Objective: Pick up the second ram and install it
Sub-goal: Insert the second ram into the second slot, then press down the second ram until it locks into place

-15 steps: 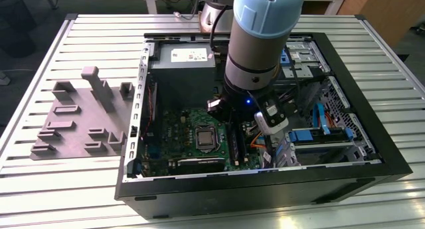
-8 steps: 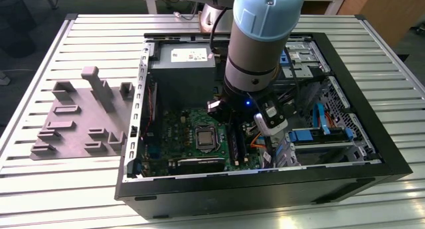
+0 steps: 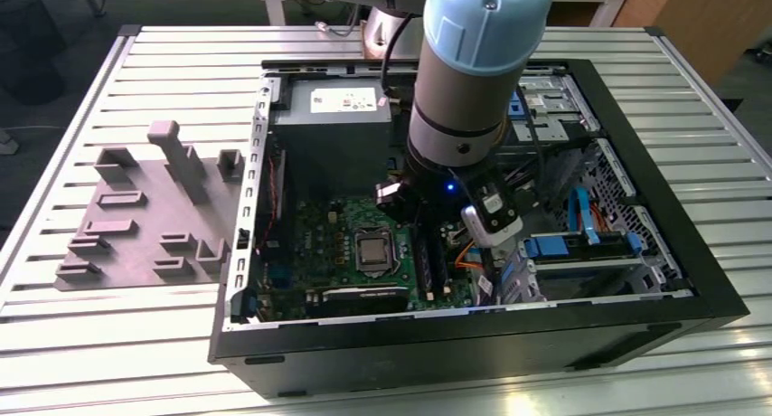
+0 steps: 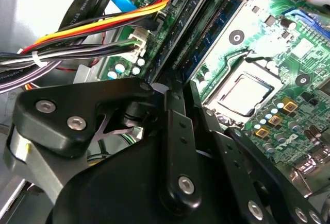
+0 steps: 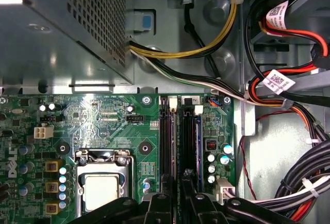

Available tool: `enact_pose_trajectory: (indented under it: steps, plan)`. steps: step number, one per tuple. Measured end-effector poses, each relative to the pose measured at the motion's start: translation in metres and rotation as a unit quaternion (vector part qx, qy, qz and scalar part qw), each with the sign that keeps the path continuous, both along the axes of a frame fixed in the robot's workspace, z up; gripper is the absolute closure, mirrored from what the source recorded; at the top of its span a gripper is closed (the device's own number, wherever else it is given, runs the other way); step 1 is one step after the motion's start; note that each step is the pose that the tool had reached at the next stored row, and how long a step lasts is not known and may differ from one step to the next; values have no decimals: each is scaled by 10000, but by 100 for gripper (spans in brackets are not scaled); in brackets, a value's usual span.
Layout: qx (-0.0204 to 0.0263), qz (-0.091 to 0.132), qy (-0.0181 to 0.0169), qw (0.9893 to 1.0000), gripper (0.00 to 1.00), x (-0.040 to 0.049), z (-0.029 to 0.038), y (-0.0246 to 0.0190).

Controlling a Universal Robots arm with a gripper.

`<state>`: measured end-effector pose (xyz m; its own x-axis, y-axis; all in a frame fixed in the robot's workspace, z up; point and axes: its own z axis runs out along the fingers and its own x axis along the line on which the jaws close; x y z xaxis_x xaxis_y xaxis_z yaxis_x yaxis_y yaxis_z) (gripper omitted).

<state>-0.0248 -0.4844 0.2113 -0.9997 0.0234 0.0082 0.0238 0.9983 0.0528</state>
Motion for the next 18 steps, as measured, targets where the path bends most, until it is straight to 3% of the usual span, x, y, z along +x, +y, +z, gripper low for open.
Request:
enact_pose_trajectory:
  steps: [3,9,11,13,18]
  plan:
    - [1,0,0,10000,79,0,18,0]
    - [0,0,5,10000,79,0,148,0]
    - [1,0,11,10000,80,0,158,1]
    - [1,0,13,10000,89,0,159,0]
    - [0,0,14,10000,89,0,160,0]
